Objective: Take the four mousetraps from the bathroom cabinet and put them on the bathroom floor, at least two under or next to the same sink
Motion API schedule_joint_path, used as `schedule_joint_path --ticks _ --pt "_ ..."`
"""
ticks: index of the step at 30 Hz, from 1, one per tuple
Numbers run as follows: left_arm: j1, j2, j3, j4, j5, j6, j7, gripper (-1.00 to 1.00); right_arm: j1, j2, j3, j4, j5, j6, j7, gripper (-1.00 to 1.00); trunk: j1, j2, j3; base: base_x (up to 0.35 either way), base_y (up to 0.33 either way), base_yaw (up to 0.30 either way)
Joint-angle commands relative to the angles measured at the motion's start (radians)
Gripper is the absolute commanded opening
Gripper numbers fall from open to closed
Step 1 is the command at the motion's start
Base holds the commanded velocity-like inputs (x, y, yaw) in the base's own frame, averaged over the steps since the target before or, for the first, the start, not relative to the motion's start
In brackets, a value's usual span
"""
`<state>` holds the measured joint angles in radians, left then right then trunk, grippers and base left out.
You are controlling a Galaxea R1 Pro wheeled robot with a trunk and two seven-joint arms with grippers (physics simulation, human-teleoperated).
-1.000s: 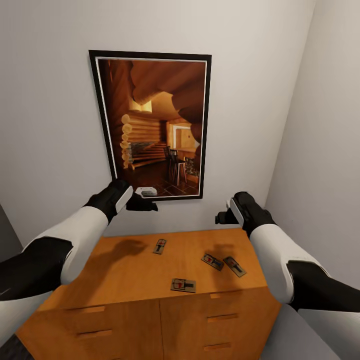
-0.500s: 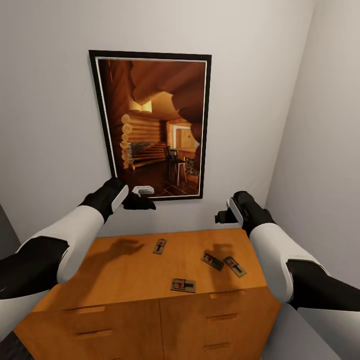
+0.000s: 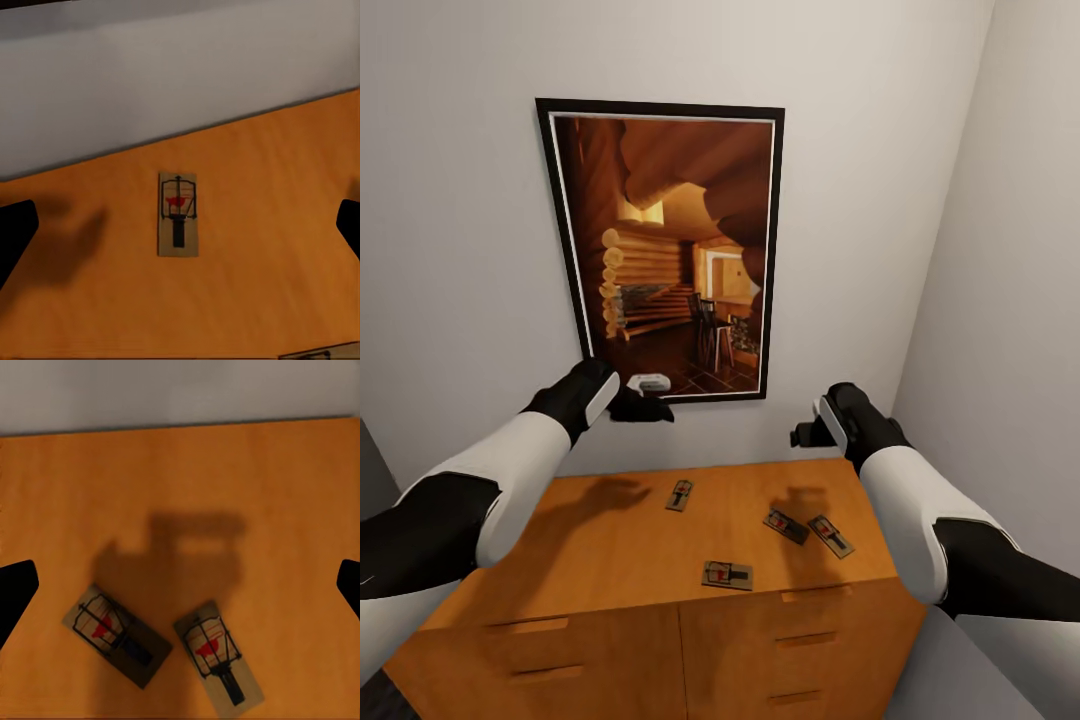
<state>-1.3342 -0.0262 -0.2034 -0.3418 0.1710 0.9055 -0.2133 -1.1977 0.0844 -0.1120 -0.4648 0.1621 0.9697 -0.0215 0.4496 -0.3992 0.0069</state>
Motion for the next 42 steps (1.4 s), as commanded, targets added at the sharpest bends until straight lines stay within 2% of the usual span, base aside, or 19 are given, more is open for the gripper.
schedule_joint_path --ticks 1,7,16,24,30,32,35,39,42 --pt "0.0 0.001 -0.009 0.002 0.01 0.004 0.002 1.0 0.0 0.001 -0.008 0.001 0.004 0.004 -0.002 1.0 0.0 -0.001 0.0 0.005 0.001 0.0" --pt "0.0 -0.007 -0.008 0.042 0.009 0.004 0.002 1.0 0.0 0.001 -0.008 0.024 0.003 0.011 -0.002 1.0 0.0 -0.001 0.0 0.002 0.0 0.0" --pt "0.0 -0.047 -0.008 0.134 0.002 0.0 0.004 1.0 0.0 -0.014 -0.008 0.103 0.006 0.003 0.001 1.0 0.0 -0.001 0.0 0.0 0.0 0.0" --pt "0.0 -0.055 -0.008 0.172 0.007 0.001 0.004 1.0 0.0 -0.025 -0.008 0.126 0.007 0.001 0.001 1.0 0.0 -0.001 0.0 0.0 0.0 0.0" --pt "0.0 -0.06 -0.008 0.237 0.007 -0.003 0.004 1.0 0.003 -0.04 -0.008 0.139 0.004 0.001 0.002 1.0 0.0 -0.001 0.0 0.0 0.0 0.0" --pt "0.005 -0.071 0.003 0.247 0.011 -0.014 0.001 1.0 -0.001 -0.051 0.004 0.127 0.017 -0.001 0.013 1.0 0.0 -0.001 -0.001 0.0 0.0 0.0" --pt "0.005 -0.088 0.004 0.245 0.011 -0.013 0.001 1.0 -0.002 -0.048 0.012 0.124 0.02 -0.001 0.03 1.0 0.0 -0.001 -0.001 0.0 0.0 0.0" --pt "0.006 -0.101 0.004 0.239 0.013 -0.006 0.0 1.0 -0.006 -0.036 -0.007 0.133 0.013 -0.002 0.016 1.0 0.0 -0.001 -0.001 0.0 0.0 0.0" --pt "0.006 -0.117 0.003 0.237 0.013 -0.004 0.002 1.0 -0.007 -0.047 -0.013 0.134 0.012 -0.002 -0.001 1.0 0.0 -0.001 -0.001 0.0 0.0 0.0"
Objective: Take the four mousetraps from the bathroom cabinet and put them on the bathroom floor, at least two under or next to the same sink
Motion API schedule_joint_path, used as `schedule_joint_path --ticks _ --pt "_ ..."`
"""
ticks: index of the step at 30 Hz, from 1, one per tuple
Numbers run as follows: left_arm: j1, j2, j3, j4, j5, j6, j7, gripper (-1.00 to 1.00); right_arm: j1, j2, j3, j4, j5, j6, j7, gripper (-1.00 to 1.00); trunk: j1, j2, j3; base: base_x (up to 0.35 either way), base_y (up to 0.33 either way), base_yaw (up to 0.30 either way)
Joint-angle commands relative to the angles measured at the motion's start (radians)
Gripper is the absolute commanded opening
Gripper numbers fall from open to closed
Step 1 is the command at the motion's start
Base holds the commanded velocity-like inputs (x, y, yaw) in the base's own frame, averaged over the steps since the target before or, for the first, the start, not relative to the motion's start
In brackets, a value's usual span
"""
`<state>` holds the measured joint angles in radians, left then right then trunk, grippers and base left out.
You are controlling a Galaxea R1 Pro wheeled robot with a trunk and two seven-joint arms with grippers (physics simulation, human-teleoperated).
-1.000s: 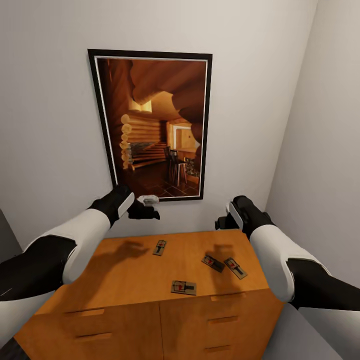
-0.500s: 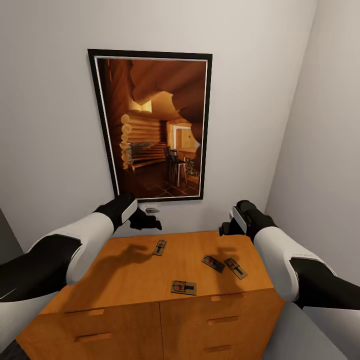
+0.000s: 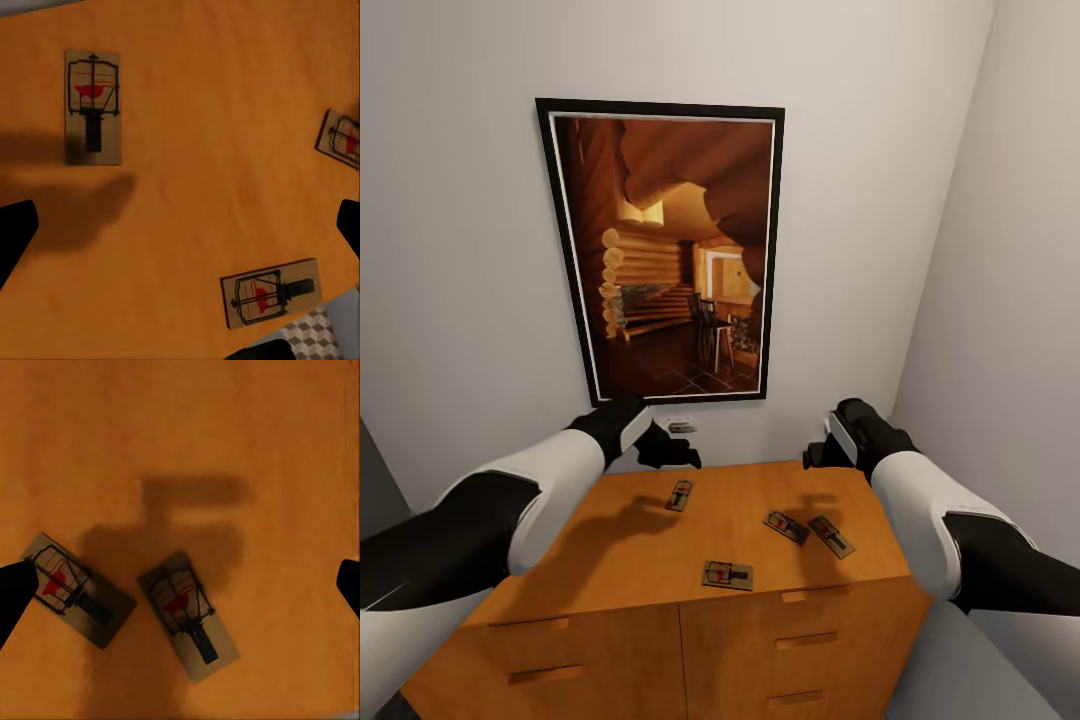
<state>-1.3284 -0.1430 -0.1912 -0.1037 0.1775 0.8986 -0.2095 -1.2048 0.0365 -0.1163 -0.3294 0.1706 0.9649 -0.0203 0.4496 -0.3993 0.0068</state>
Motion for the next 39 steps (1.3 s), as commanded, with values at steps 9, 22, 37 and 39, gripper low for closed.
schedule_joint_path --ticks 9,22,37,39 --pt "0.0 -0.021 -0.011 -0.011 0.007 0.005 -0.002 1.0 -0.001 -0.028 -0.012 0.0 0.003 0.003 -0.018 1.0 0.0 -0.001 -0.001 0.0 0.0 0.0" --pt "0.0 -0.021 -0.01 -0.016 0.008 0.005 -0.003 1.0 -0.001 -0.033 -0.017 0.001 -0.011 0.009 -0.015 1.0 0.0 -0.001 -0.001 0.0 0.0 0.0" --pt "0.0 -0.022 -0.01 -0.016 0.008 0.005 -0.004 1.0 -0.001 -0.081 0.004 0.015 -0.004 0.011 0.041 1.0 0.0 -0.001 -0.001 0.0 0.0 0.0" --pt "0.0 -0.022 -0.01 -0.016 0.008 0.005 -0.004 1.0 -0.001 -0.092 0.016 0.017 0.004 0.011 0.053 1.0 0.0 -0.001 -0.001 0.0 0.0 0.0"
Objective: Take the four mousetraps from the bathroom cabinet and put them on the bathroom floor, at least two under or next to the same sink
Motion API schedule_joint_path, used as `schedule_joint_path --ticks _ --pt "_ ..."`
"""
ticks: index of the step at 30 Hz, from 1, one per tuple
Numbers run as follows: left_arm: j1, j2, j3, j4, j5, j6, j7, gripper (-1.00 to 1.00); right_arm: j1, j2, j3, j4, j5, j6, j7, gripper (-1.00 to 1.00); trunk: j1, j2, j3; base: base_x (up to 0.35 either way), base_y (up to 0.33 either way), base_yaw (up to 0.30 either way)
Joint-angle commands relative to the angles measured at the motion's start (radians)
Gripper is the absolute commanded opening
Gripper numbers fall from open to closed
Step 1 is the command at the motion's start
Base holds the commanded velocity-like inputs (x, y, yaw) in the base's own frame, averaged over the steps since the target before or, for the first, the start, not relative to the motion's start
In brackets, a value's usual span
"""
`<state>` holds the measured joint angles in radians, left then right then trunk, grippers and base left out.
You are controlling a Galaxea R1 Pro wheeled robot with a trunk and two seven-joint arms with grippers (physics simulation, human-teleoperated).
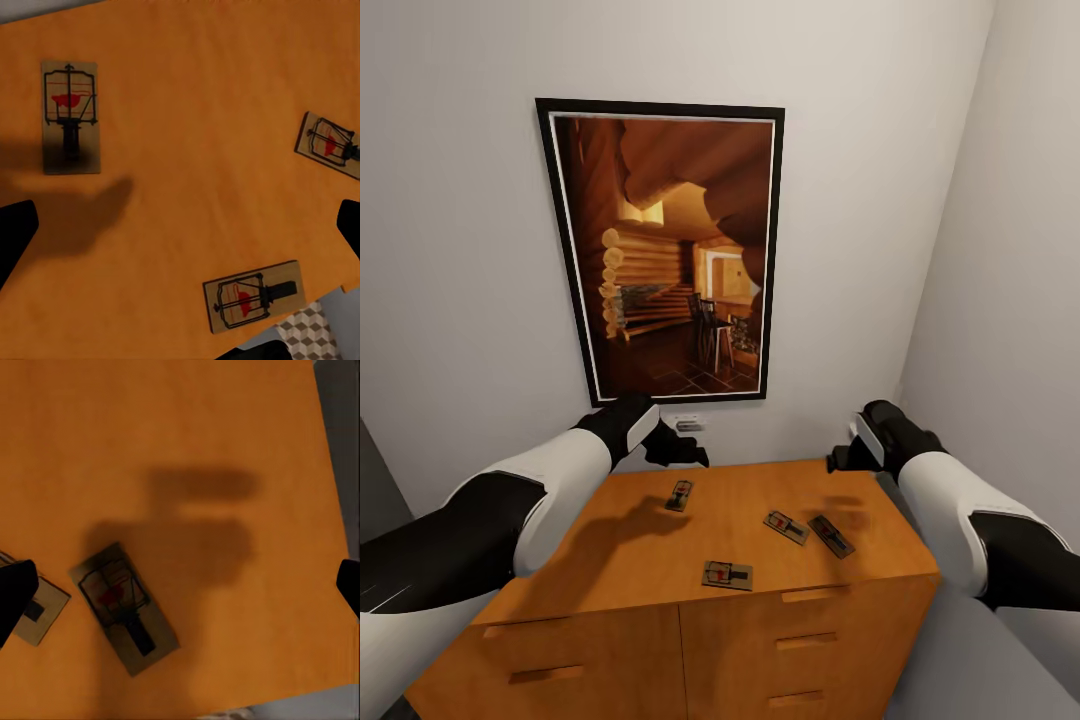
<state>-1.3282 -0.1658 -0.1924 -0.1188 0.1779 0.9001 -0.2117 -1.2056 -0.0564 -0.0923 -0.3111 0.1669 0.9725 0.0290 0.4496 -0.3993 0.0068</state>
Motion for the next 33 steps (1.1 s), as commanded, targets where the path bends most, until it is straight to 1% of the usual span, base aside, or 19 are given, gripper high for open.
schedule_joint_path --ticks 1,4,5,6,7,8,11,14,20,27,33 --pt "0.0 0.0 -0.009 -0.001 0.008 0.003 -0.002 1.0 0.0 -0.005 -0.003 -0.001 0.011 0.003 0.009 1.0 0.0 -0.001 0.0 0.0 0.0 0.0" --pt "0.0 0.0 -0.009 -0.001 0.008 0.003 -0.001 1.0 0.0 -0.022 0.015 0.0 0.017 0.002 0.026 1.0 0.0 -0.001 0.0 0.0 0.0 0.0" --pt "0.0 0.0 -0.009 -0.001 0.008 0.003 -0.001 1.0 0.0 -0.075 0.127 0.0 0.018 0.001 0.299 1.0 0.0 -0.001 0.0 0.0 0.0 0.0" --pt "0.0 0.0 -0.009 -0.001 0.008 0.003 -0.001 1.0 0.0 -0.083 0.142 0.001 0.02 0.0 0.323 1.0 0.0 -0.001 0.0 0.0 0.0 0.0" --pt "0.0 0.0 -0.01 -0.001 0.008 0.003 -0.001 1.0 0.0 -0.097 0.167 0.001 0.022 -0.001 0.366 1.0 0.0 -0.001 0.0 0.0 0.0 0.0" --pt "0.0 0.0 -0.01 -0.001 0.008 0.003 -0.001 1.0 0.0 -0.103 0.176 0.0 0.024 -0.001 0.385 1.0 0.0 -0.001 0.0 0.0 0.0 0.0" --pt "0.0 0.0 -0.009 -0.001 0.008 0.003 -0.001 1.0 0.0 -0.116 0.195 0.0 0.026 -0.003 0.421 1.0 0.0 -0.001 0.0 0.0 0.0 0.0" --pt "0.0 0.0 -0.009 -0.001 0.008 0.002 -0.001 1.0 0.0 -0.123 0.208 0.0 0.027 -0.004 0.444 1.0 0.0 -0.001 0.0 0.0 0.0 0.0" --pt "0.0 0.001 -0.009 -0.002 0.007 -0.001 -0.002 1.0 0.0 -0.123 0.216 0.0 0.025 -0.004 0.462 1.0 0.0 -0.001 0.0 0.0 0.0 0.0" --pt "0.0 0.002 -0.009 -0.002 0.006 -0.002 -0.002 1.0 0.0 -0.119 0.217 0.0 0.02 -0.004 0.471 1.0 0.0 -0.001 0.0 0.0 0.0 0.0" --pt "0.0 0.004 -0.01 -0.003 0.006 -0.003 0.0 1.0 0.0 -0.116 0.218 0.001 0.017 -0.003 0.495 1.0 0.0 -0.001 0.0 0.0 0.0 0.0"
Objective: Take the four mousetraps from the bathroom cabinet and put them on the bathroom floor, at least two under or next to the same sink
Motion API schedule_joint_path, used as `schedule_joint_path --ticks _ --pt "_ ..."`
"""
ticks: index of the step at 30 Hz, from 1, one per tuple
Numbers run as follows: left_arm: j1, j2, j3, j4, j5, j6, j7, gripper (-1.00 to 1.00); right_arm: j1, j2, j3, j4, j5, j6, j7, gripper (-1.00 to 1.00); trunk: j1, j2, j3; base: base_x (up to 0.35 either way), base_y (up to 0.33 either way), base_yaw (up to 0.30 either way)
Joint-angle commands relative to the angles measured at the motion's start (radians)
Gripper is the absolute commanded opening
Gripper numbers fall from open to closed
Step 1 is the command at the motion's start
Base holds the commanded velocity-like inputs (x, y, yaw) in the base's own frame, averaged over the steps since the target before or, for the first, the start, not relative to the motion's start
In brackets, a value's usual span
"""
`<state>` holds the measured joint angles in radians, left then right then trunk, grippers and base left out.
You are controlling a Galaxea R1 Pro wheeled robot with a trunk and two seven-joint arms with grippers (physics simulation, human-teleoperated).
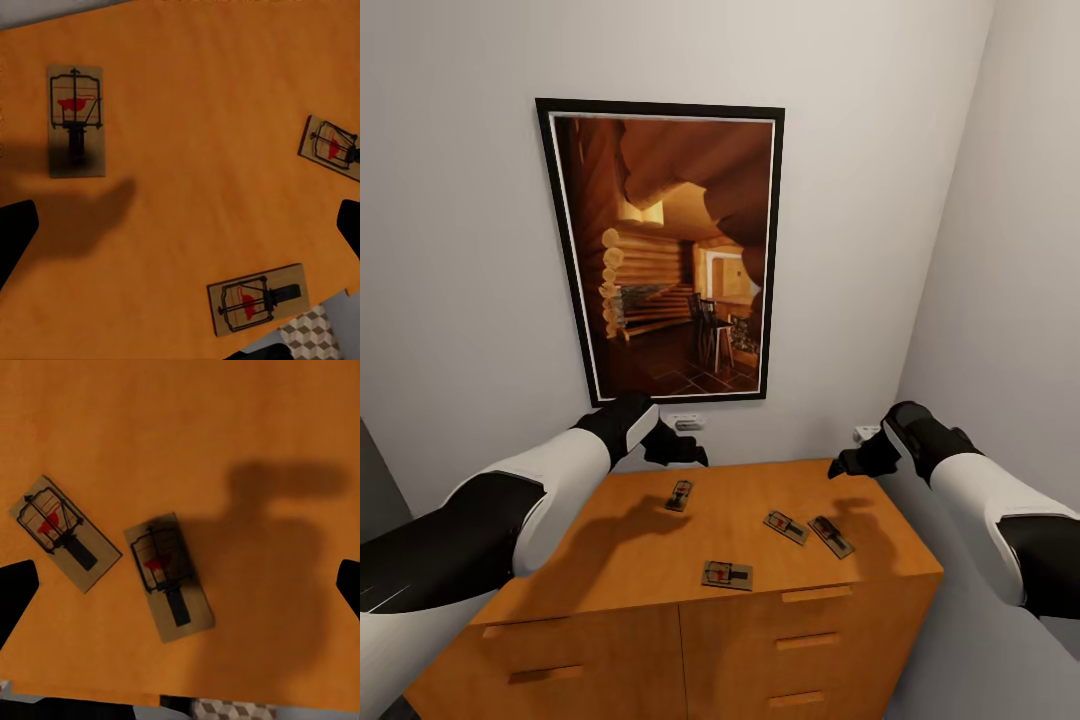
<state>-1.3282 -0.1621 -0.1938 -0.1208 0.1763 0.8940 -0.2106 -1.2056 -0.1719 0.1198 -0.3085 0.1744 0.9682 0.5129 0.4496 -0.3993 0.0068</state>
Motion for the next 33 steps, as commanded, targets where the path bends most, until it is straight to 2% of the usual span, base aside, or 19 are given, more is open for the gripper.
schedule_joint_path --ticks 1,9,33 --pt "0.0 0.001 -0.009 -0.001 0.008 0.003 -0.002 1.0 0.0 -0.001 0.006 -0.001 0.01 0.001 0.015 1.0 0.0 -0.001 -0.001 0.0 0.0 0.0" --pt "0.0 0.001 -0.009 0.001 0.008 0.003 -0.002 1.0 0.0 -0.003 0.004 -0.001 0.011 -0.001 0.036 1.0 0.0 -0.001 -0.001 0.0 0.0 0.0" --pt "0.0 -0.002 -0.01 -0.001 0.009 0.003 0.001 1.0 0.0 -0.011 0.003 0.014 0.014 -0.028 0.039 1.0 0.0 -0.001 -0.001 0.0 0.0 0.0"
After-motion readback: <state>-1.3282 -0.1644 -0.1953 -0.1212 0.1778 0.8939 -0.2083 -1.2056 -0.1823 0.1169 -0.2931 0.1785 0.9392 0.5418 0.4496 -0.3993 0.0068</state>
